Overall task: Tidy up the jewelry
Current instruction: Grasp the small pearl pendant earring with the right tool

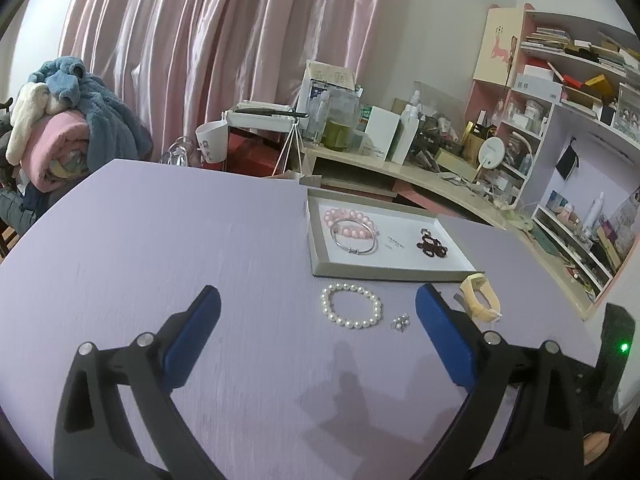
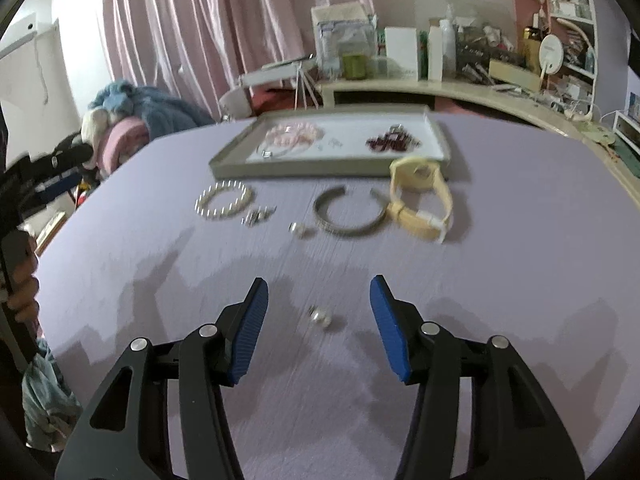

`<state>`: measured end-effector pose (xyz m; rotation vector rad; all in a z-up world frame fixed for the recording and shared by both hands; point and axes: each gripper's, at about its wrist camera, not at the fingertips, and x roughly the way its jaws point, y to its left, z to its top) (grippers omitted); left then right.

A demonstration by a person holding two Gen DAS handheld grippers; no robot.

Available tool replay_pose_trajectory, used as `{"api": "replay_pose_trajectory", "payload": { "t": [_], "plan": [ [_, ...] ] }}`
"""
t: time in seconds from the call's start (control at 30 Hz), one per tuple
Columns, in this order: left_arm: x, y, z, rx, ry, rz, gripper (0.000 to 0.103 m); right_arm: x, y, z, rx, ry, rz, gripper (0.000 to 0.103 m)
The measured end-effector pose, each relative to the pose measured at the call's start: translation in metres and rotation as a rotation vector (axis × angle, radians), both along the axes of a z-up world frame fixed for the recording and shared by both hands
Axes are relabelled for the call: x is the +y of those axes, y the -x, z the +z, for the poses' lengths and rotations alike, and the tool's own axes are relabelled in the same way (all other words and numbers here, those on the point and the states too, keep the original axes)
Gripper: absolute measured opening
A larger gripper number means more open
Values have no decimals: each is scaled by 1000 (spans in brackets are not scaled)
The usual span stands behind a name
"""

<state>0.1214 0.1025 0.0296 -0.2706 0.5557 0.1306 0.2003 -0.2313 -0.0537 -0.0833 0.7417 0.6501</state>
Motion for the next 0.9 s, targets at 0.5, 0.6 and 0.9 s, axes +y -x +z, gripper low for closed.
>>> {"api": "replay_pose_trajectory", "payload": {
  "t": [0.5, 0.6, 0.9],
  "plan": [
    [-5, 3, -9, 13, -9, -11, 98, 14, -3, -17, 39, 104, -17, 34],
    [-7, 2, -9, 18, -16, -12, 98, 16, -4, -17, 34, 114, -23, 29],
    [-12, -5, -15, 50, -31, -13, 98, 16, -6, -16, 31, 130, -30, 14]
  ]
}}
